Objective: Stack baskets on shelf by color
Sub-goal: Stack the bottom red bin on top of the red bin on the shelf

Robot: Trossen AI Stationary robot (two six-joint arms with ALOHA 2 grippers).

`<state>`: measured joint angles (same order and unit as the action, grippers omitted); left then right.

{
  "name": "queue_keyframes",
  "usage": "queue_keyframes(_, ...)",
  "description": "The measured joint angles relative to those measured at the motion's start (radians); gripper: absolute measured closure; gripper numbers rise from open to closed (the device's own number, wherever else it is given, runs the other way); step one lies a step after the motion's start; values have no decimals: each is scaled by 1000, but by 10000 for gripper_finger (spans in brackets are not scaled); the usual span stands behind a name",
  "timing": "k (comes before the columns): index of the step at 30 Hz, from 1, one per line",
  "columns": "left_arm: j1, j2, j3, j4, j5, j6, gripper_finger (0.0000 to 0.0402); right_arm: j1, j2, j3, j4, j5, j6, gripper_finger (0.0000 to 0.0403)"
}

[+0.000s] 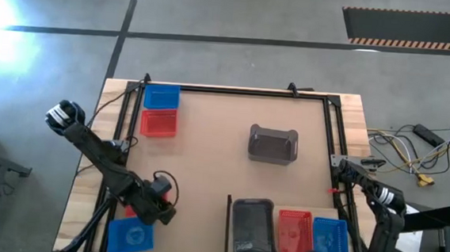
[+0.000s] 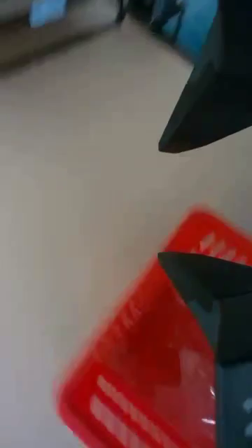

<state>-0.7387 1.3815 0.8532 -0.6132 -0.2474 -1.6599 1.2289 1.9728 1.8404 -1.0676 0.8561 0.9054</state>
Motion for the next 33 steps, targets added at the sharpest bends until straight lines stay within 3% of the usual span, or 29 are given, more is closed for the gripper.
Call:
queue_keyframes(5, 1, 69, 7, -120, 5, -88, 169, 27, 0, 0, 0, 59, 2, 351)
queue_keyframes(16, 31, 194, 23, -132, 56, -12, 181, 32, 0, 0, 3, 88, 2, 351)
queue_keyframes(21, 84, 213, 52, -116, 57, 162, 249, 32, 0, 0, 2, 89, -7, 351)
queue_keyframes(27, 159, 220, 99, 57, 53, 475, 380, 32, 0, -1, 2, 98, -10, 351)
queue_keyframes(33, 195, 226, 291, -4, -26, 729, 398, 20, 0, -1, -17, 149, -7, 351)
